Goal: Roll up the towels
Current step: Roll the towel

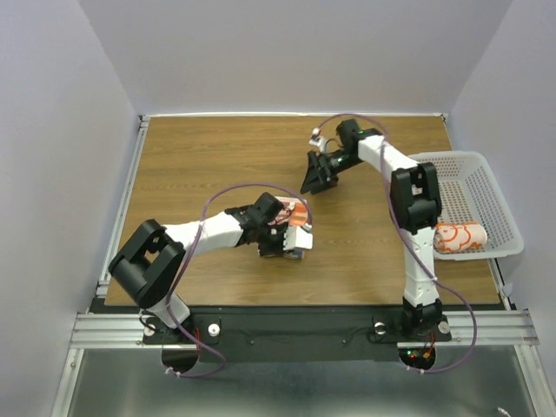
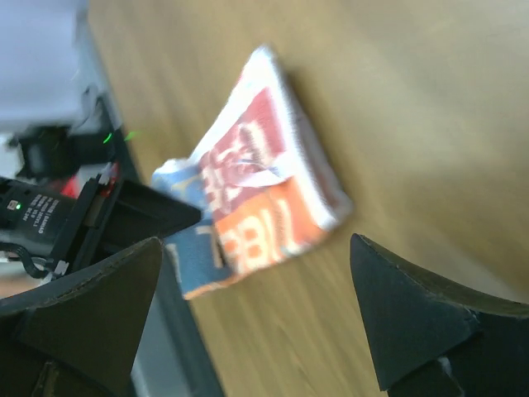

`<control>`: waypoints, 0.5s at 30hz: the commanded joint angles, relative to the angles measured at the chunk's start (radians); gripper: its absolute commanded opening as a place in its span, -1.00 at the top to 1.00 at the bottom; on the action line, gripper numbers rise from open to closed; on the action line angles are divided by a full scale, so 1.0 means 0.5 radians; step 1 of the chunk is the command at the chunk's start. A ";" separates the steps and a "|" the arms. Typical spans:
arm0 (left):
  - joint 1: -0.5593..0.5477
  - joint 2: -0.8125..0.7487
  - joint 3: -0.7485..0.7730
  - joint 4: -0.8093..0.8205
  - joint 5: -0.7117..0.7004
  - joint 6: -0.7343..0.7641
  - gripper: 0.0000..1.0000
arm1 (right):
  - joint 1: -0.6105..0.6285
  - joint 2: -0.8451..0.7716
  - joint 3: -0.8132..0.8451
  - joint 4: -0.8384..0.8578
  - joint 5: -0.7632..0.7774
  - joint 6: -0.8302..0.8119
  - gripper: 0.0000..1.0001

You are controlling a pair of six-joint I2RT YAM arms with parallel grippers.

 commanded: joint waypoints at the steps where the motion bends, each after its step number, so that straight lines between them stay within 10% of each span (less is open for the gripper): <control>1: 0.163 0.325 0.193 -0.676 0.343 0.102 0.35 | -0.133 -0.338 0.106 0.214 0.363 0.101 -1.00; 15: 0.546 1.261 1.037 -1.487 0.957 0.213 0.13 | -0.168 -1.412 -0.652 0.184 0.649 -0.445 -1.00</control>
